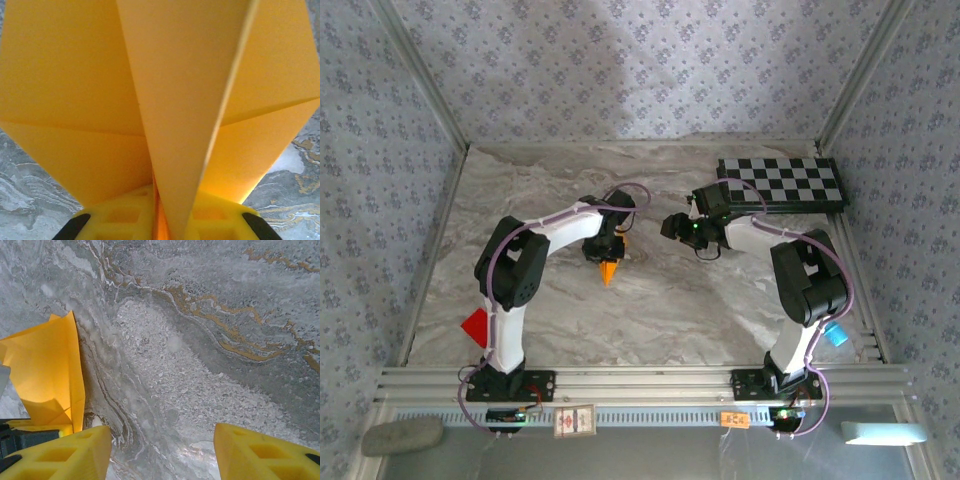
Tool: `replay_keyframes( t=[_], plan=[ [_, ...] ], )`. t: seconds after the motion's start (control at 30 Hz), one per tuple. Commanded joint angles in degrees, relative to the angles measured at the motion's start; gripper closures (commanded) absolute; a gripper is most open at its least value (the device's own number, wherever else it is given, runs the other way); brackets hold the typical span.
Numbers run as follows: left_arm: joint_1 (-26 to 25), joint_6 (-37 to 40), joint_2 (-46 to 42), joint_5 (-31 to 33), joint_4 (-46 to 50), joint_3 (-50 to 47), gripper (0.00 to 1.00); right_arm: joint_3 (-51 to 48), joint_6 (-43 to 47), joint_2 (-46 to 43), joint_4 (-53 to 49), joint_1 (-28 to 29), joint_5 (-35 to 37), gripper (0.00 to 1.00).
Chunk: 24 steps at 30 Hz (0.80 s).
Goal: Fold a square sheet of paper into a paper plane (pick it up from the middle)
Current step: Pick up the paper plane from the center of the table, then place a paper plane at the top-center of the table.
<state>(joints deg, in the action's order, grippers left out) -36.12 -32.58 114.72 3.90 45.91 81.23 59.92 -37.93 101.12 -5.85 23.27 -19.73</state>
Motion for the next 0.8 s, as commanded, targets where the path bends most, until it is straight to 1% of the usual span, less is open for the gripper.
replay_keyframes(
  t=[0.0, 0.1, 0.23, 0.33, 0.4, 0.47, 0.67, 0.77],
  plan=[
    [-0.18, -0.42, 1.04, -0.20, 1.37, 1.77, 0.87, 0.06, -0.47, -0.05, -1.01, -0.33, -0.71, 0.42],
    [-0.13, -0.61, 0.37, 1.27, 1.33, 2.22, 0.92, 0.15, -0.47, -0.21, -0.94, -0.41, -0.77, 0.42],
    [0.15, -0.18, -1.40, 3.76, 0.53, 3.58, 0.94, 0.11, -0.07, -0.96, -1.28, -0.73, 0.18, 0.41],
    [1.19, 1.29, -1.47, 4.20, -0.84, 5.75, 0.95, -0.35, 0.91, -2.24, -1.17, -0.91, 1.68, 0.38],
    [2.35, 2.78, -0.55, 4.18, -2.33, 7.46, 0.95, -0.55, 1.42, -3.32, -0.85, -0.79, 3.17, 0.35],
    [3.28, 3.82, 1.00, 3.94, -2.84, 9.81, 0.95, -0.90, 4.93, -4.58, -0.07, -0.87, 4.30, 0.32],
    [6.03, 6.55, 7.31, 3.27, -4.68, 17.44, 0.95, -2.86, 8.94, -8.09, 2.73, -1.47, 6.62, 0.13],
    [7.08, 7.35, 11.30, 3.11, -3.85, 22.34, 0.95, -3.62, 9.87, -8.87, 4.05, -2.02, 6.39, 0.10]
  ],
)
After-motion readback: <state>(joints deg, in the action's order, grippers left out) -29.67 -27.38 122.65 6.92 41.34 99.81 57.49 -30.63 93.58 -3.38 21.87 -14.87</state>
